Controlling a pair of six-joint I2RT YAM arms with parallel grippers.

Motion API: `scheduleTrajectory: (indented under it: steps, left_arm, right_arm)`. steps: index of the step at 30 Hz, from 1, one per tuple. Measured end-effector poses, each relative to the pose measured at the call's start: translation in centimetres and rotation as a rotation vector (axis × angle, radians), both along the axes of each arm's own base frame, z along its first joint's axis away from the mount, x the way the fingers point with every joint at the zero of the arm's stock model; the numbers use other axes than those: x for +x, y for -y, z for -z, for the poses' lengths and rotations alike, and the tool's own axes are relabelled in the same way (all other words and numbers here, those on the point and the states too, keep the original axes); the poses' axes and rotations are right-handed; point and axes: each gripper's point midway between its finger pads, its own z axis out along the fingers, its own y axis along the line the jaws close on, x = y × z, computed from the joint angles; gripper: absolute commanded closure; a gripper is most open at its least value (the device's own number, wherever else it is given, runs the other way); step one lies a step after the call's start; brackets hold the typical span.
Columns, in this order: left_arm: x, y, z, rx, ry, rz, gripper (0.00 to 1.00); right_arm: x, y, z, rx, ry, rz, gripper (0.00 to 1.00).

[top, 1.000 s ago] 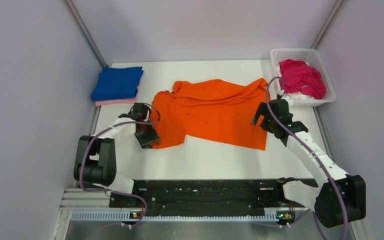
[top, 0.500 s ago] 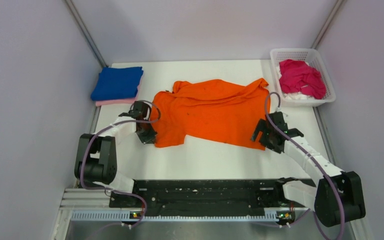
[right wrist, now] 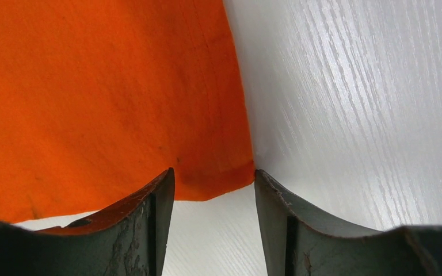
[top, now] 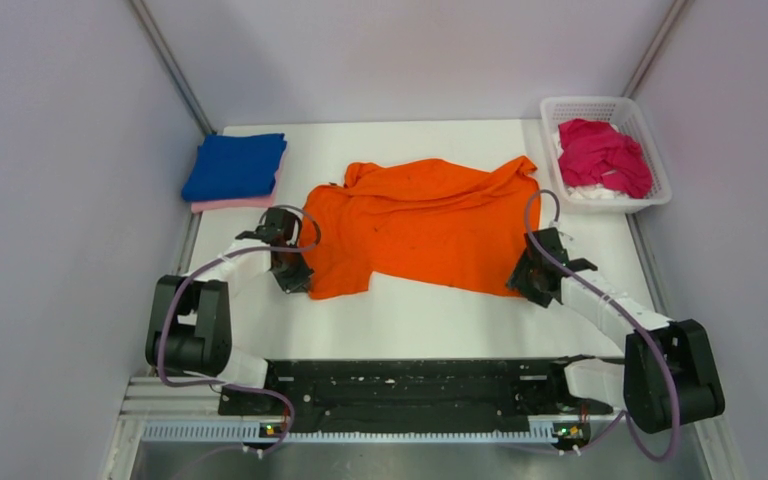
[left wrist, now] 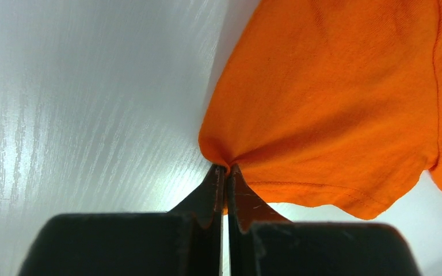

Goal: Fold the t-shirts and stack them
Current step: Flatten out the tshirt

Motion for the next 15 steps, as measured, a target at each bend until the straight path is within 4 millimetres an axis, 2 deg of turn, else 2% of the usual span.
scheduleTrajectory:
  steps: [2,7,9,13,15]
  left_arm:
    - [0.0,0.0,0.0,-0.001,0.001,0.0,1.0]
    - [0.0,0.0,-0.1,-0.001,0.004,0.0,1.0]
    - [0.0,0.0,-0.2,-0.004,0.009,0.0,1.0]
    - [0.3,0.5,-1.3,-0.031,0.047,0.008,1.0]
    - [0.6,1.0,-2.5,-0.062,0.084,0.018,1.0]
  right_arm:
    - [0.4,0.1,0.0,-0.005,0.01,0.004,0.52]
    - [1.6,0.2,0.1,-0.019,0.032,0.021,0.74]
    - [2.0,0.2,0.1,-0.022,0.041,0.025,0.99]
    - [2.1,0.5,0.2,-0.035,0.045,0.041,1.0]
    - [2.1,0.7,-0.2,-0.042,0.056,0.043,1.0]
